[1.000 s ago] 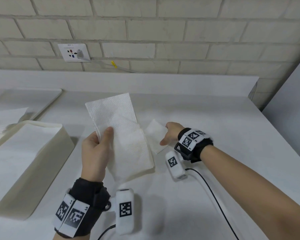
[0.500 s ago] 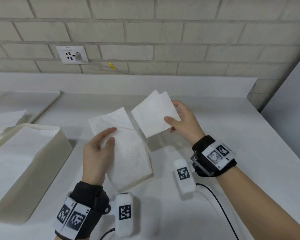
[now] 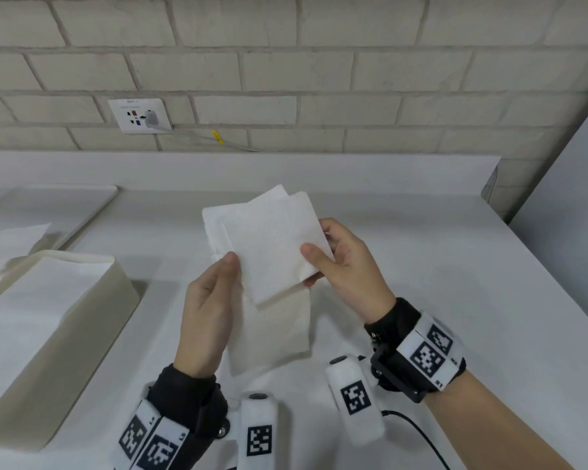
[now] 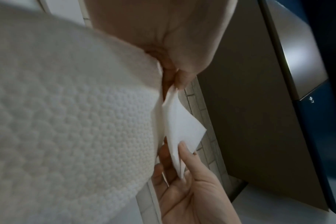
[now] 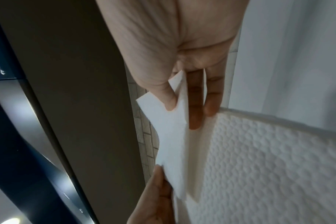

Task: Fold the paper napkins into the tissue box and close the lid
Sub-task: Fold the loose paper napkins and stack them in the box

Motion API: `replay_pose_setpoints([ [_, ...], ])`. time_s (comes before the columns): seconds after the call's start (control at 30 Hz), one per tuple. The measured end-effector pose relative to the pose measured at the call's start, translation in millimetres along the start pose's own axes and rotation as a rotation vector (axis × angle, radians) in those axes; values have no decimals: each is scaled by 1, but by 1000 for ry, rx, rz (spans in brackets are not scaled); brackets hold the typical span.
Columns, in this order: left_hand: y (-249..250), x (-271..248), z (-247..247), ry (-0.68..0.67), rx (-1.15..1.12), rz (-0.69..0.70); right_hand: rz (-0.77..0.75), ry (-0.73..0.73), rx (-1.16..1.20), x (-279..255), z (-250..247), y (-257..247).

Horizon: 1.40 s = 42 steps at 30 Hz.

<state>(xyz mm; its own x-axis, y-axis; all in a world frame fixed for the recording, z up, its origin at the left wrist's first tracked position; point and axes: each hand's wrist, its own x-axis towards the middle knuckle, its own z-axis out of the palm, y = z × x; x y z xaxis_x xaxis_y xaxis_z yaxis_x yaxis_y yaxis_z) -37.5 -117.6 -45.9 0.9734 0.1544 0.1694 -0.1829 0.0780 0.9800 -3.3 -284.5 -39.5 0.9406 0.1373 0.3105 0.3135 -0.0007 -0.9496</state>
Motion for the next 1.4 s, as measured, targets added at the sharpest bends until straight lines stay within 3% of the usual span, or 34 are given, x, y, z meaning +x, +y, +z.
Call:
replay_pose_setpoints([
  [0.33, -15, 14, -9, 42, -27, -78, -177, -15, 56, -7, -12, 0],
  [0.5, -21, 15, -11, 15, 187, -141, -187, 6, 95, -8, -13, -15],
  [0.6, -22, 16, -13, 41, 285, -40, -187, 44, 95, -8, -10, -19],
  [0.83, 5, 0, 3, -77, 0, 92, -19, 132, 42, -6, 4, -8],
  [1.03, -4, -6, 13, -108, 41, 125, 107, 230, -192, -7, 19, 6],
  [1.27, -12, -5, 17, -46, 82, 95, 174, 47, -19, -13, 23, 1],
  [1.4, -9, 0, 14, -76, 27, 120, 218, 13, -24, -17, 19, 7],
])
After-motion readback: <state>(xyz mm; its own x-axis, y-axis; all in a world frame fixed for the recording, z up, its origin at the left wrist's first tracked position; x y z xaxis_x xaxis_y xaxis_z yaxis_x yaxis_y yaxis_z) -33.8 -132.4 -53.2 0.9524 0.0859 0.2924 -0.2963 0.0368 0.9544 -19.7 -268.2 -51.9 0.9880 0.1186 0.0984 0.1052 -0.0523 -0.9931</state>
